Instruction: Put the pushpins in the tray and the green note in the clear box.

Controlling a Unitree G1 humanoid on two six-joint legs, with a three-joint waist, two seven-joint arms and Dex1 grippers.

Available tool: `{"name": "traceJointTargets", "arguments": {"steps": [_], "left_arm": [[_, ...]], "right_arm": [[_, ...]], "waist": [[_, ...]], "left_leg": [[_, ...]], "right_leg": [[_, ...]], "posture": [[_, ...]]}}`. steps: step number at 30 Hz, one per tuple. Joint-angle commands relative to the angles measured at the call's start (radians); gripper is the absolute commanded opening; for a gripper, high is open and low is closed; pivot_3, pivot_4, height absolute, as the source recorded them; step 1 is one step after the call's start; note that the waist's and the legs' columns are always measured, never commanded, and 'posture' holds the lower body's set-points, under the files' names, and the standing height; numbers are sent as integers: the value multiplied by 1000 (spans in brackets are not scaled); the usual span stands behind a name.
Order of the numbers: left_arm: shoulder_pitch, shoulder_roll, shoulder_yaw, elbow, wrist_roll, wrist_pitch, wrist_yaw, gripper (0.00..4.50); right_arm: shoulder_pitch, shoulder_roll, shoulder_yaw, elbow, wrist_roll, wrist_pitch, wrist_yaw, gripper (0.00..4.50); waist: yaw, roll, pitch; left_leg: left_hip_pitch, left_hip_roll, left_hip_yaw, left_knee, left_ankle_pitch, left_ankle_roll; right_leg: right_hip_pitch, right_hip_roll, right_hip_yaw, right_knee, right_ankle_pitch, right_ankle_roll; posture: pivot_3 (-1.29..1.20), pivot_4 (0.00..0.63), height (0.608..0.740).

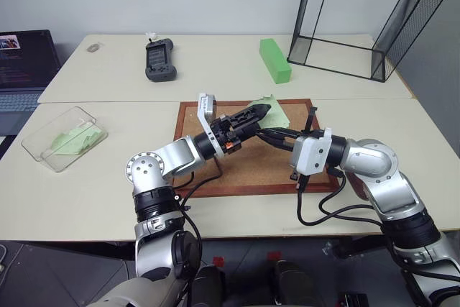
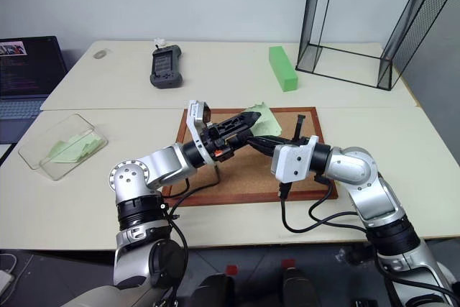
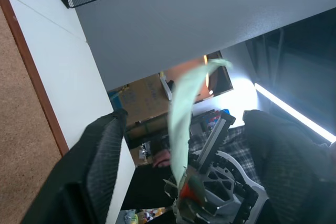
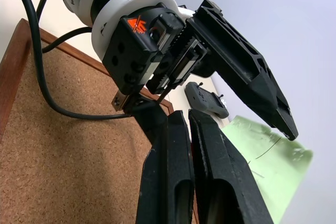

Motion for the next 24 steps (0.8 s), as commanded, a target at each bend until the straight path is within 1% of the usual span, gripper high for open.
{"name": "traceJointTargets", "arguments": {"steps": [1,3,4,5,7,15,16,24], "left_arm": [[-5,15,-20,-5,-45,-8,-1,2919],[-4,21,-25,0,-51,-12,0,2548],[-4,24,-27,2,-53,-14,1,2489],[-4,27,-30,2,-56,-16,2,2180],[-5,33,-34,8,-59,-22,4,1887],[-4,52,-53,16,-77,-34,-1,206],[-4,53,-54,18,-79,-34,-2,80],[0,73,-72,29,-66,-37,6,80]], "right_arm": [[-19,4,-10,-35,1,-1,-9,0],[-21,6,-9,-32,1,-1,-9,0],[-22,8,-9,-32,2,-1,-9,0],[-23,9,-9,-34,2,0,-9,0],[-27,12,-9,-33,2,1,-9,0],[-37,19,-9,-29,7,6,-8,0],[-37,21,-9,-31,8,8,-8,0],[-44,31,-18,-70,36,47,-5,0]], "waist": [[0,0,0],[0,0,0],[0,0,0],[0,0,0],[0,0,0],[0,0,0],[0,0,0],[0,0,0]], "left_leg": [[0,0,0,0,0,0],[0,0,0,0,0,0],[0,0,0,0,0,0],[0,0,0,0,0,0],[0,0,0,0,0,0],[0,0,-1,0,0,0],[0,0,-1,0,0,0],[0,0,-1,0,0,0]], "right_leg": [[0,0,0,0,0,0],[0,0,0,0,0,0],[0,0,0,0,0,0],[0,0,0,0,0,0],[0,0,0,0,0,0],[0,0,0,0,0,0],[0,0,0,0,0,0],[0,0,0,0,0,0]], "posture": [[0,150,740],[0,150,740],[0,150,740],[0,150,740],[0,150,740],[0,150,740],[0,150,740],[0,150,740]]}}
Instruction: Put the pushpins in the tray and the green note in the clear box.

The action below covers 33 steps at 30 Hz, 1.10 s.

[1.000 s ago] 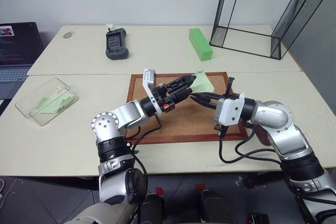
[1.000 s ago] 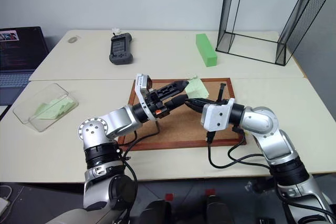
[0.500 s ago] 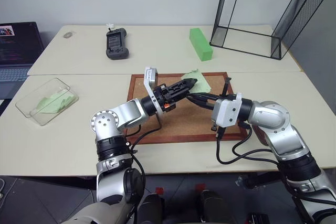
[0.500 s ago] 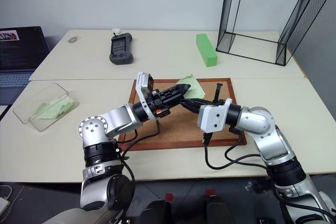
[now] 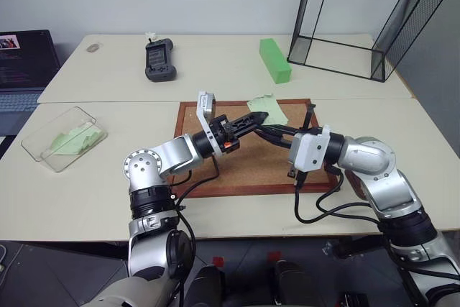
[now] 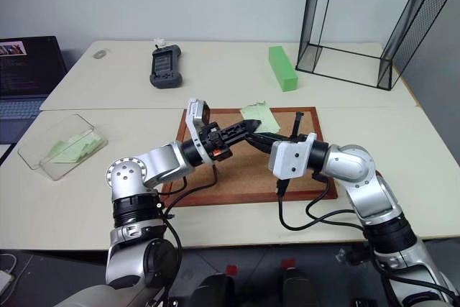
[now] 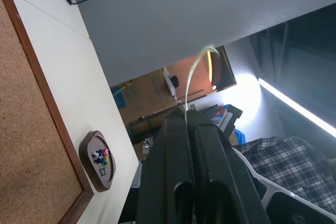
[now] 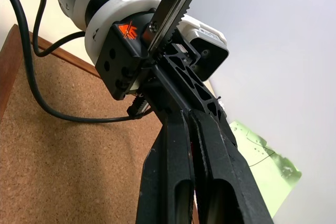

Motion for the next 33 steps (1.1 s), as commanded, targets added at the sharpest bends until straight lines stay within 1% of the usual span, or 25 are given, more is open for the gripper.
{"name": "traceJointTargets", "arguments": {"steps": [1,6,16,20,22,24,26,28,30,33], "left_arm": [[0,18,-16,7,-13,-11,-3,80],[3,42,-25,35,8,-25,-22,80],[2,62,-50,37,9,-48,-40,80],[-1,137,-54,-4,-13,3,-57,80],[-17,182,-56,10,-20,35,-64,80],[-61,274,-97,-3,18,61,-119,80],[-91,327,-142,-37,50,48,-179,80],[-93,375,-250,-135,136,-45,-298,80],[-82,424,-383,-241,250,-174,-438,80],[-72,460,-502,-295,369,-312,-568,80]], "right_arm": [[-27,9,-21,-72,39,30,-4,0],[-34,14,-27,-128,61,79,-7,0],[-25,18,-31,-148,69,118,-16,0],[36,12,-95,-190,101,218,-54,0],[72,0,-125,-217,112,254,-67,0],[179,-19,-195,-275,105,314,-105,0],[263,-13,-255,-332,109,395,-155,0],[340,9,-310,-376,118,495,-209,0],[405,45,-381,-404,146,600,-270,0],[450,71,-440,-432,170,703,-318,0]], "waist": [[0,0,0],[0,0,0],[0,0,0],[0,0,0],[0,0,0],[2,0,0],[4,0,0],[6,0,0],[8,0,0],[8,0,0]], "left_leg": [[0,0,0,0,0,0],[0,0,0,0,0,0],[0,0,-1,0,0,0],[0,0,-1,0,0,0],[0,0,-1,-1,0,0],[0,0,-2,-1,0,0],[-1,0,-3,-1,0,0],[-3,-1,-4,-1,0,0],[-4,-2,-3,-1,1,-1],[-3,-2,-2,-1,1,-2]], "right_leg": [[0,0,0,0,0,0],[0,0,0,0,0,0],[0,0,0,0,0,0],[0,0,0,0,0,0],[0,0,-1,0,0,0],[-1,0,-1,0,0,0],[-1,0,-2,0,0,0],[-1,0,-2,-1,0,0],[-1,-1,-1,-1,0,0],[-1,-1,0,-1,0,0]], "posture": [[0,150,740],[0,150,740],[0,150,740],[0,150,740],[0,150,740],[0,150,740],[0,150,740],[0,150,740],[0,150,740],[0,150,740]]}}
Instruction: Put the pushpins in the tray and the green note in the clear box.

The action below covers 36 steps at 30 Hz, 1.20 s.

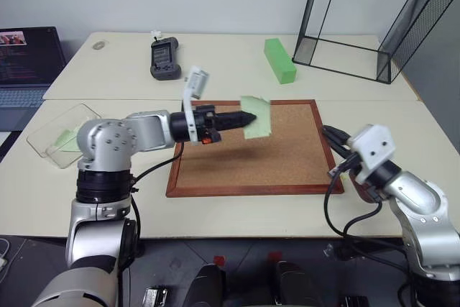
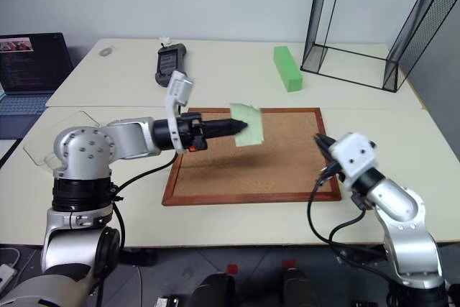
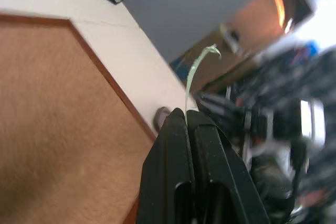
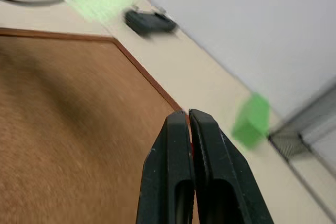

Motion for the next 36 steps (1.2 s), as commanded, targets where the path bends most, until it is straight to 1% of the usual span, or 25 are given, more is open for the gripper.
{"name": "traceJointTargets", "arguments": {"steps": [1,2,3,5,7,11,14,18,28,29,31,32,36], "left_arm": [[21,52,-211,-114,209,-257,-242,80],[37,64,-298,-120,310,-383,-317,80],[48,70,-357,-121,379,-470,-366,80],[49,33,-439,-68,496,-635,-421,80],[49,1,-468,-19,554,-723,-458,80],[31,-74,-495,61,626,-822,-499,80],[16,-113,-493,98,657,-852,-526,80],[7,-141,-480,122,682,-865,-541,80],[18,-161,-469,100,703,-839,-545,80],[17,-163,-468,99,703,-836,-543,0],[16,-165,-468,99,705,-835,-542,0],[17,-165,-468,100,707,-836,-541,0],[22,-160,-465,91,707,-829,-542,0]], "right_arm": [[45,34,-121,-70,51,172,-97,0],[61,60,-162,-71,75,237,-130,0],[72,78,-191,-71,94,283,-153,0],[84,119,-257,-61,139,364,-193,0],[81,144,-293,-61,171,417,-219,0],[70,167,-345,-31,225,486,-254,0],[58,175,-378,-6,262,520,-273,0],[57,171,-400,21,288,540,-295,0],[53,190,-400,48,332,550,-340,0],[53,182,-392,57,326,540,-339,383],[53,174,-385,72,321,529,-342,698],[53,173,-383,76,320,526,-344,994],[56,162,-374,75,317,518,-346,1801]], "waist": [[-2,0,0],[-12,1,0],[-12,1,0],[-6,2,0],[-3,2,0],[-10,2,0],[-9,2,0],[-10,2,0],[-10,2,0],[-10,2,0],[-10,2,0],[-10,2,0],[-10,2,0]], "left_leg": [[1,0,1,0,0,0],[1,0,1,0,0,0],[3,1,4,0,0,0],[6,2,8,-4,0,0],[5,1,9,-4,0,0],[3,1,11,-2,-3,5],[3,0,10,-2,-3,7],[3,0,11,-2,-4,8],[3,1,10,-2,-4,8],[3,1,10,-2,-4,8],[3,1,10,-2,-4,8],[3,1,10,-2,-4,8],[3,1,10,-2,-4,8]], "right_leg": [[0,0,1,0,0,0],[0,0,1,1,0,0],[0,2,3,1,0,0],[1,5,2,1,-1,-2],[1,5,2,1,-1,-2],[0,4,4,1,-1,-2],[0,4,3,1,-1,-2],[0,5,3,1,-1,-2],[0,5,3,1,-1,-2],[0,5,3,1,-1,-2],[0,5,3,1,-1,-2],[0,5,3,1,-1,-2],[0,5,3,1,-1,-2]], "posture": [[0,150,740],[0,150,740],[0,150,740],[0,150,740],[0,150,740],[0,150,740],[0,150,740],[0,150,740],[0,150,740],[0,150,740],[0,150,740],[0,150,740],[0,150,740]]}}
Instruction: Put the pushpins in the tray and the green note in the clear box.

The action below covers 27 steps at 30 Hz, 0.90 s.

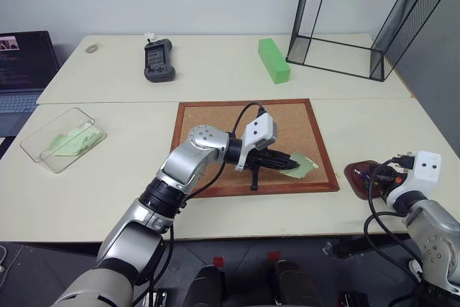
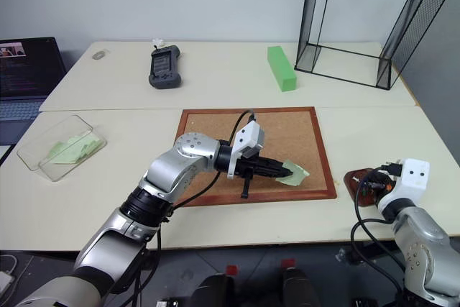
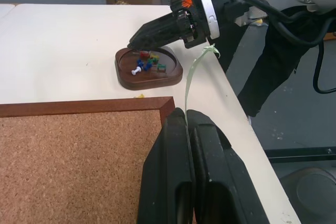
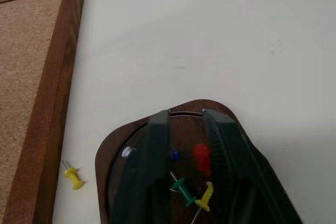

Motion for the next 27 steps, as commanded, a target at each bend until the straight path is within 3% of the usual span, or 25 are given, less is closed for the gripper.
{"name": "traceJointTargets", "arguments": {"steps": [1,17,20,24,27], "left_arm": [[-5,-2,30,-45,-1,-2,-6,0],[-5,4,43,-54,-2,16,3,0],[-6,12,67,-69,-21,48,8,0],[-25,68,144,-54,-24,96,30,0],[-32,110,205,-53,-21,139,76,0]], "right_arm": [[-9,-15,0,-26,11,-24,-10,2071],[-10,-35,-37,-38,121,10,17,2118],[-7,-81,-34,-66,173,16,70,2118],[-32,-220,4,-190,353,10,289,2118],[-72,-311,66,-250,391,-23,383,2118]], "waist": [[0,0,0],[0,0,0],[0,0,0],[-3,0,0],[-13,2,2]], "left_leg": [[0,0,0,0,0,0],[0,0,0,0,0,0],[0,0,0,0,0,0],[0,0,0,0,0,0],[1,0,0,0,0,0]], "right_leg": [[0,0,0,0,0,0],[0,0,0,0,0,0],[0,0,0,0,0,0],[0,0,0,0,0,0],[0,2,0,1,0,0]], "posture": [[0,150,740],[0,150,740],[0,150,740],[0,150,740],[0,150,740]]}}
